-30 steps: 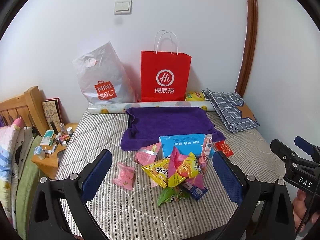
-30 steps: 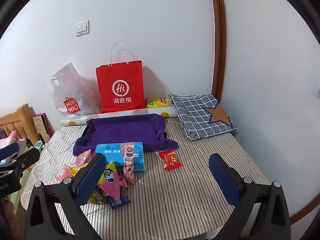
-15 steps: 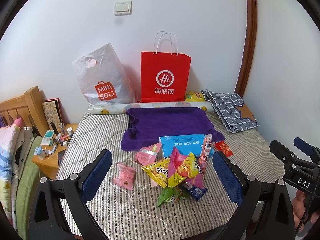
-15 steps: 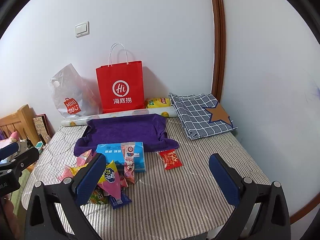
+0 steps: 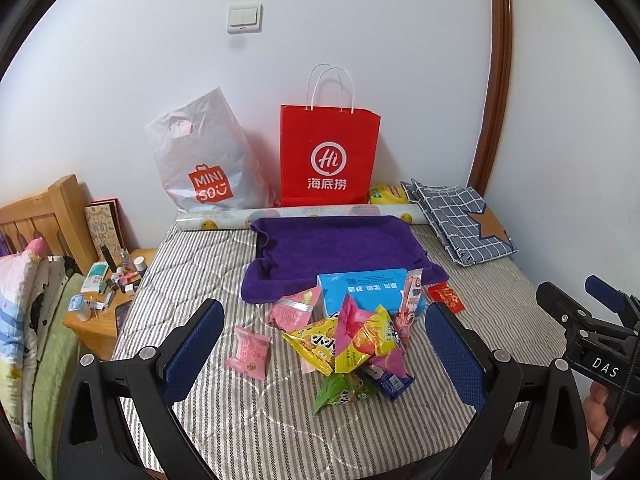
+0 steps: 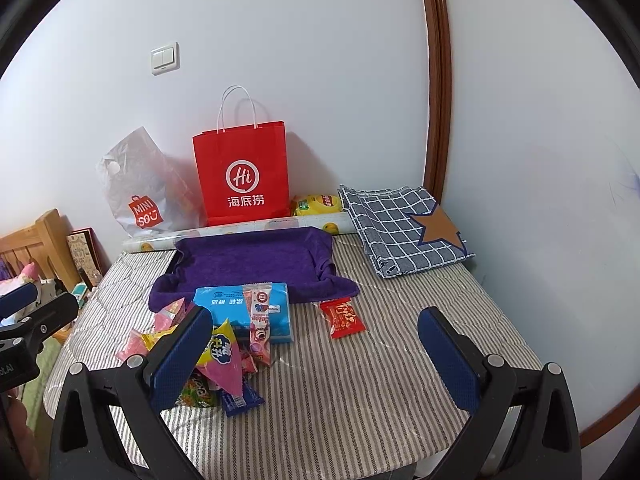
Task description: Organize snacks
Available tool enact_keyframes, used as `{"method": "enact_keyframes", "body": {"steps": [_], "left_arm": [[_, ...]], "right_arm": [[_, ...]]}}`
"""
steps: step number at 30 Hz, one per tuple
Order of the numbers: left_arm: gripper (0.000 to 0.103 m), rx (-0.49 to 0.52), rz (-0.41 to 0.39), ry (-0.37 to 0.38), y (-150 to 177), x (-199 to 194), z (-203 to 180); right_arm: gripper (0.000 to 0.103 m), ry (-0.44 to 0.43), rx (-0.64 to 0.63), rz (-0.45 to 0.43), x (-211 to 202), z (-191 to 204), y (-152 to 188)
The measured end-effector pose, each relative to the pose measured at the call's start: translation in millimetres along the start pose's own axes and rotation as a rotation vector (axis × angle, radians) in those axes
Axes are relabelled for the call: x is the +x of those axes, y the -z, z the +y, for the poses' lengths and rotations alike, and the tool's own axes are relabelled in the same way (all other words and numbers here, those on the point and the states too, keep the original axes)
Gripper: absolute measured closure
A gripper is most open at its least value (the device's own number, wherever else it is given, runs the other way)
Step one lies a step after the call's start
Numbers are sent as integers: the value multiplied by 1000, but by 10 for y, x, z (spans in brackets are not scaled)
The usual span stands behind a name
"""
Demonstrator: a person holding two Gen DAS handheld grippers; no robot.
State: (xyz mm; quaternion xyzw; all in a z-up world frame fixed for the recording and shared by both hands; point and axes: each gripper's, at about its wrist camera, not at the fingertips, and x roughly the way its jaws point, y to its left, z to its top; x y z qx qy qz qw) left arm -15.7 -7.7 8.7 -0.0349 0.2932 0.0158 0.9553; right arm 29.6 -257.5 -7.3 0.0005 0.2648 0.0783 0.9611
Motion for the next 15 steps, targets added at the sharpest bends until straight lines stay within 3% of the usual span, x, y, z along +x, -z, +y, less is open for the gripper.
{"method": "enact_keyframes", "body": {"steps": [15], "left_arm": [[3,1,-3,1,10,-7,-8]], "right_arm": [[0,-4,-1,-1,-24,14,15]]}}
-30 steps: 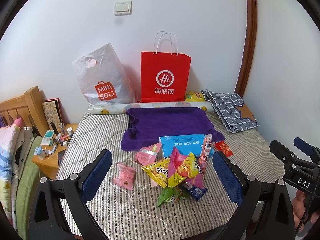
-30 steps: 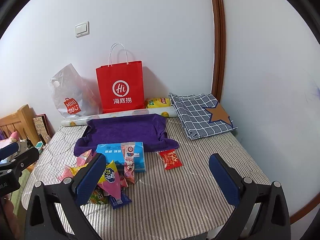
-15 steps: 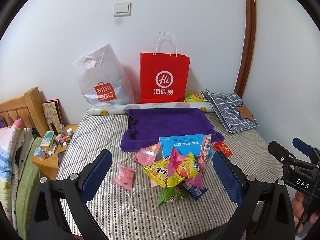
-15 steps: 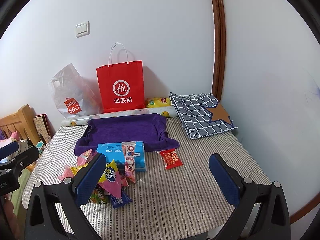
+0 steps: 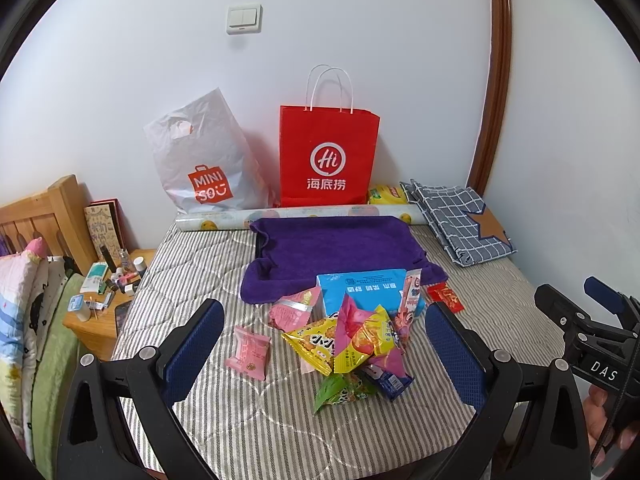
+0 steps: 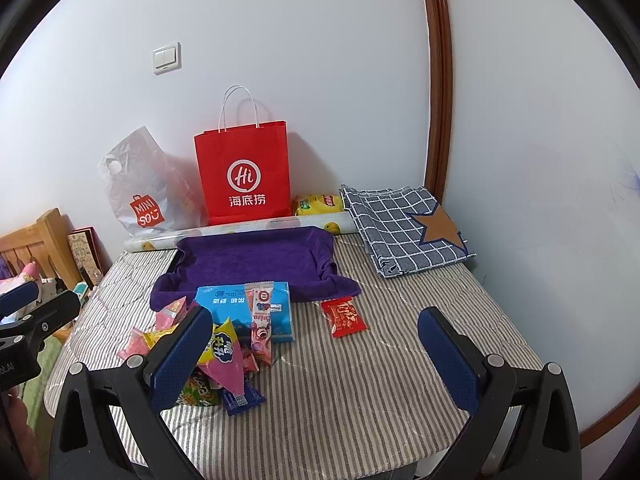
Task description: Organize snacks
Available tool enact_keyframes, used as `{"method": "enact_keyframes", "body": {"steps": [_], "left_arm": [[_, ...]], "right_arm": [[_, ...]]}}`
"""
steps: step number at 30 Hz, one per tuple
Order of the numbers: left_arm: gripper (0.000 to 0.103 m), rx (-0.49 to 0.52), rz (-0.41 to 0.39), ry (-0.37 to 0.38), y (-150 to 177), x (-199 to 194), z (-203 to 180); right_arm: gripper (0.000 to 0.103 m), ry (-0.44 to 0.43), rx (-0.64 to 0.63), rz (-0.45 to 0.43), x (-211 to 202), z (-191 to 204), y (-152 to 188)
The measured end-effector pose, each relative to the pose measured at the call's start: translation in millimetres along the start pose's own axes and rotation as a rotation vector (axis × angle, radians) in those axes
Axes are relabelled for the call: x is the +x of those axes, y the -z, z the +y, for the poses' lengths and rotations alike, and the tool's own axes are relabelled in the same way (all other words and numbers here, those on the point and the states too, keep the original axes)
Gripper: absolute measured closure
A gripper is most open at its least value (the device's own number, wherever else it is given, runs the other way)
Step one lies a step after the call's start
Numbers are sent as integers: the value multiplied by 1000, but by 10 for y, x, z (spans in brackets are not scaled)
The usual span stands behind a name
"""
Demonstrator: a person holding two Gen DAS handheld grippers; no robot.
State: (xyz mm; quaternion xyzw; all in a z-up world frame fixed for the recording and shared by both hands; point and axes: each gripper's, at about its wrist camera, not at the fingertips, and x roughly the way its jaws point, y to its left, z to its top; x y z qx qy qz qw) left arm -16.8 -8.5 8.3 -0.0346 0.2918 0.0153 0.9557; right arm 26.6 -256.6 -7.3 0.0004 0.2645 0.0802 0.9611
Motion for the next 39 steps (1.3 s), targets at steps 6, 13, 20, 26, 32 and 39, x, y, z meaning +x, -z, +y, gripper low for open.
{"method": "enact_keyframes", "body": {"steps": [6,13,20,26,32,39], "left_arm": [[3,1,-1,1,5,-3,-7],[3,0,0,2,7,2,-16],[3,1,9,2,45,61,-13],[3,2,23,-12,99,197,31],[1,0,70,-9,193,473,107],[1,-4,146,-8,320,914,241]], "right_arm": [[0,1,0,1,1,4,-2],[0,-8,4,2,6,-1,14],[0,-14,1,9,59,-4,45],[0,-30,-9,36,232,-29,118],[0,-9,16,103,571,-162,231],[0,-35,51,163,1063,-377,423]]}}
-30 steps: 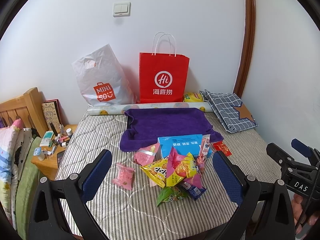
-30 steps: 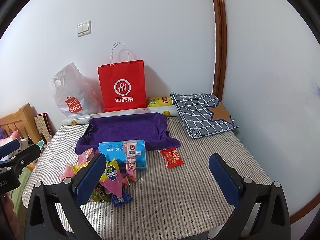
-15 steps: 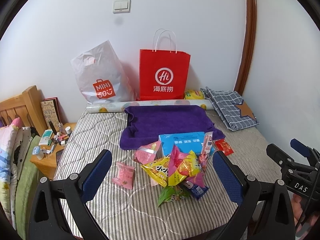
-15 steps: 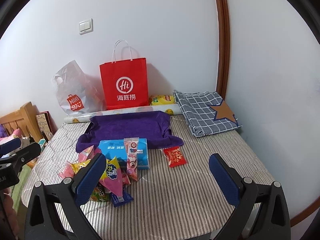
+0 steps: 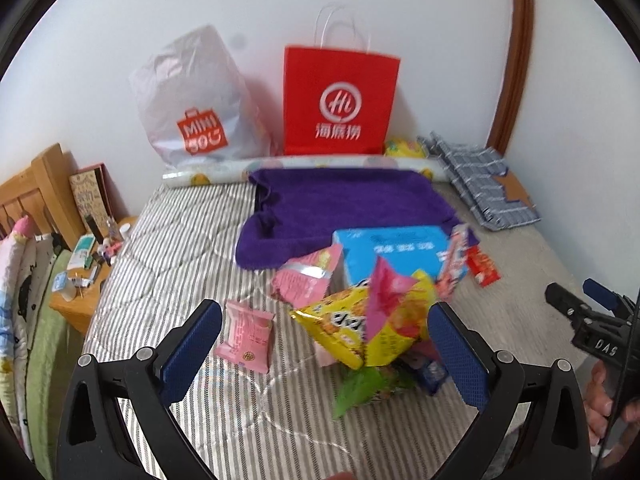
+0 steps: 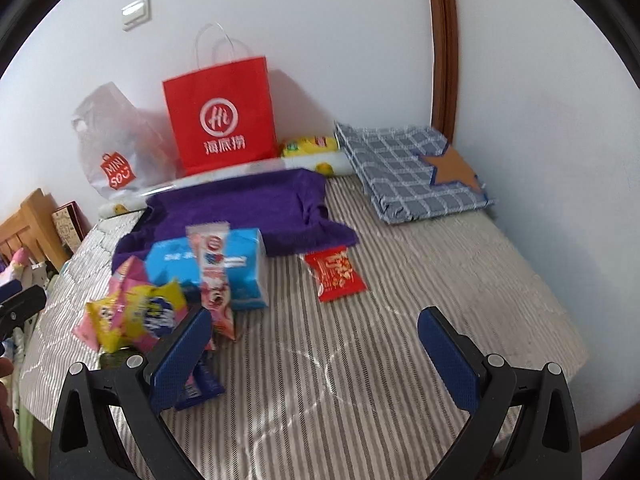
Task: Organize snacks
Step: 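Grasp the red candy packet with the right tool while the left tool grasps the pink snack bag, then carry the red packet and pink bag with both tools over the purple towel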
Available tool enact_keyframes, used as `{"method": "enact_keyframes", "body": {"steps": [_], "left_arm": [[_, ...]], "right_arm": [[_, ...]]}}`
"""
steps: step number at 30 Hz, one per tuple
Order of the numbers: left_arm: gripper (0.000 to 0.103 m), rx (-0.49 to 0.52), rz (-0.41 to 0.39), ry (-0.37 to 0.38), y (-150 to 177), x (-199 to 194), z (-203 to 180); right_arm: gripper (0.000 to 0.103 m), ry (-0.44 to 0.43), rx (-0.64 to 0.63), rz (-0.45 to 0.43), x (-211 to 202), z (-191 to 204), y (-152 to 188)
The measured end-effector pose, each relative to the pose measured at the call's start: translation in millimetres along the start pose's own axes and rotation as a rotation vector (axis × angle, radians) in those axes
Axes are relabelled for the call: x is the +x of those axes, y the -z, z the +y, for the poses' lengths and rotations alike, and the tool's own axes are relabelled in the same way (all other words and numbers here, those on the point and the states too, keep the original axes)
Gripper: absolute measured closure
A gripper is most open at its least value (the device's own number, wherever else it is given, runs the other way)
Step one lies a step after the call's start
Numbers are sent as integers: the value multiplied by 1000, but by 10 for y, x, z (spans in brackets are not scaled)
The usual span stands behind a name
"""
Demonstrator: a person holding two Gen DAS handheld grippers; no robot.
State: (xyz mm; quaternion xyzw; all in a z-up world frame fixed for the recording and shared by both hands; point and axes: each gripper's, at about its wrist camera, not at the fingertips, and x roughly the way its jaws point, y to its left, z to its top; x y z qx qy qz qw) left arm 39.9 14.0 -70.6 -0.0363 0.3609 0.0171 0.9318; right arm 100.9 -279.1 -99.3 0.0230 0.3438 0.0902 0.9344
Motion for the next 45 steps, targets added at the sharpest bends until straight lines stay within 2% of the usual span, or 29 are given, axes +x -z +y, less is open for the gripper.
{"method": "enact_keyframes", "body": {"steps": [3,6,9,11,18,21,25,28,29,34,37,40,45], "left_arm": [[1,4,39,-10,12,193,67],[3,2,61,-3,18,355,148],[3,-24,70,-12,15,481,251],[6,-36,77,-6,6,553,326],[8,-17,77,-21,-70,715,425],[8,-33,109,-9,-120,791,477],[8,-28,98,10,-138,804,504],[8,-13,101,21,-145,807,495],[8,-14,100,25,-148,807,498],[8,-33,90,63,-186,818,504],[8,-11,94,58,-226,898,439],[8,35,117,41,-282,1026,367],[8,84,190,90,-357,1264,271]], "right_arm": [[0,-33,19,34,228,-75,17],[1,-9,33,51,473,-148,-2],[10,2,38,58,698,-220,-42],[23,13,39,69,864,-265,-77],[28,3,-21,114,1327,-302,-135],[29,-2,-41,127,1478,-290,-179],[34,4,-60,156,1667,-271,-237],[52,32,-67,196,1814,-277,-248],[64,21,-62,186,1802,-286,-255],[64,2,-65,191,1712,-303,-210],[64,-25,-54,190,1556,-300,-139],[64,-33,-80,180,1388,-253,-66],[64,-47,-84,166,1181,-257,24]]}}
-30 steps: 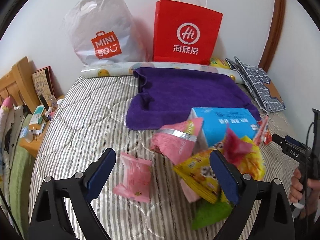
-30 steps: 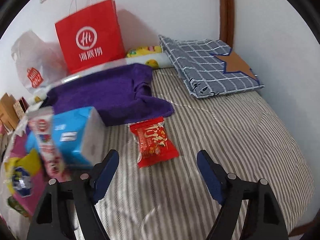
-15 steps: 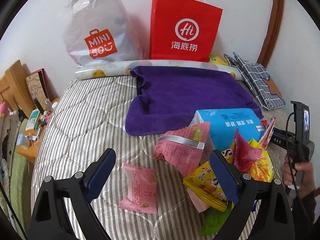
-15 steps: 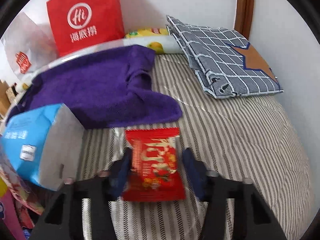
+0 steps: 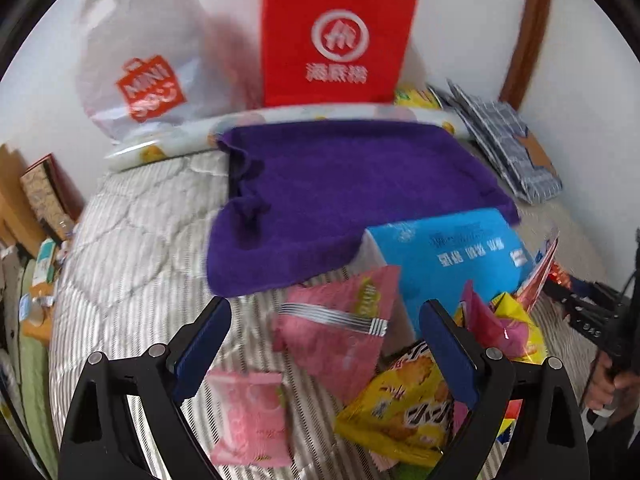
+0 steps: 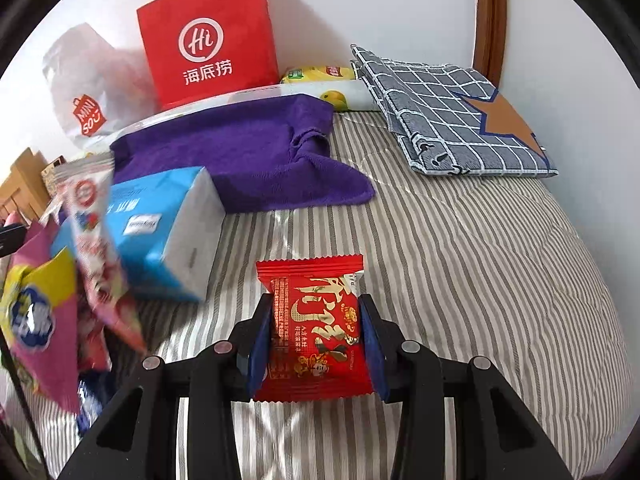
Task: Organize snacks
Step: 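Carry the red packet and pink bag with both tools over the purple towel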
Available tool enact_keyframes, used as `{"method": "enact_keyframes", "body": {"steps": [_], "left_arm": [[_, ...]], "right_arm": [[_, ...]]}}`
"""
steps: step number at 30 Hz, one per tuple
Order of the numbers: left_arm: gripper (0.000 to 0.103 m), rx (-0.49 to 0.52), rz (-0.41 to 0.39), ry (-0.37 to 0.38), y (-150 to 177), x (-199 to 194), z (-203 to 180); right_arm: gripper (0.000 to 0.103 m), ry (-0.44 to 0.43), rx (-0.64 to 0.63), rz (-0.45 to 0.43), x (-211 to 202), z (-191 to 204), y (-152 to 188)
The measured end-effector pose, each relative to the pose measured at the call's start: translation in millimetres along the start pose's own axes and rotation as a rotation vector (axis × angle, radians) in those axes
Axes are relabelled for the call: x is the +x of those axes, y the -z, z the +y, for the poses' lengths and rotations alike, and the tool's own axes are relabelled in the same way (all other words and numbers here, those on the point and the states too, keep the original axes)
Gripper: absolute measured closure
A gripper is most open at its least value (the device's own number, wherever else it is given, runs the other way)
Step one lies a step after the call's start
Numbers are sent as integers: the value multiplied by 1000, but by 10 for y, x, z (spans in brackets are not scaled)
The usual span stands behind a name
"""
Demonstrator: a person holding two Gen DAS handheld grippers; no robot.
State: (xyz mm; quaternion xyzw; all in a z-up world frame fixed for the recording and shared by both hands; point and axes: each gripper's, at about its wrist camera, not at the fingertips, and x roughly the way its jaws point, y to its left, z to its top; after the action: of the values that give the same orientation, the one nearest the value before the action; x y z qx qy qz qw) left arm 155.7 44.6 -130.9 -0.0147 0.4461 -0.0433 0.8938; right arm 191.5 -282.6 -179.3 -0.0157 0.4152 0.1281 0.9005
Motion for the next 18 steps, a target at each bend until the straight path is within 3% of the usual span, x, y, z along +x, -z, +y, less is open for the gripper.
{"method": "enact_keyframes", "body": {"steps": [5,10,12,14,16,18], "left_arm": [[8,50,66,-84,25,257,11],[16,1,93,-13,7,367,62],[27,-10,104,-6,-2,422,71],[37,-36,122,47,0,461,101],[53,-40,112,34,1,442,105],[56,-39,109,47,7,399,123]], "right_arm": [[64,17,14,-4,-136,-36,148],[64,14,27,5,-149,-9,234],[64,22,30,6,-131,10,250],[64,24,36,7,-112,29,258],[64,17,39,12,-111,51,273],[64,18,42,13,-125,68,277]]}}
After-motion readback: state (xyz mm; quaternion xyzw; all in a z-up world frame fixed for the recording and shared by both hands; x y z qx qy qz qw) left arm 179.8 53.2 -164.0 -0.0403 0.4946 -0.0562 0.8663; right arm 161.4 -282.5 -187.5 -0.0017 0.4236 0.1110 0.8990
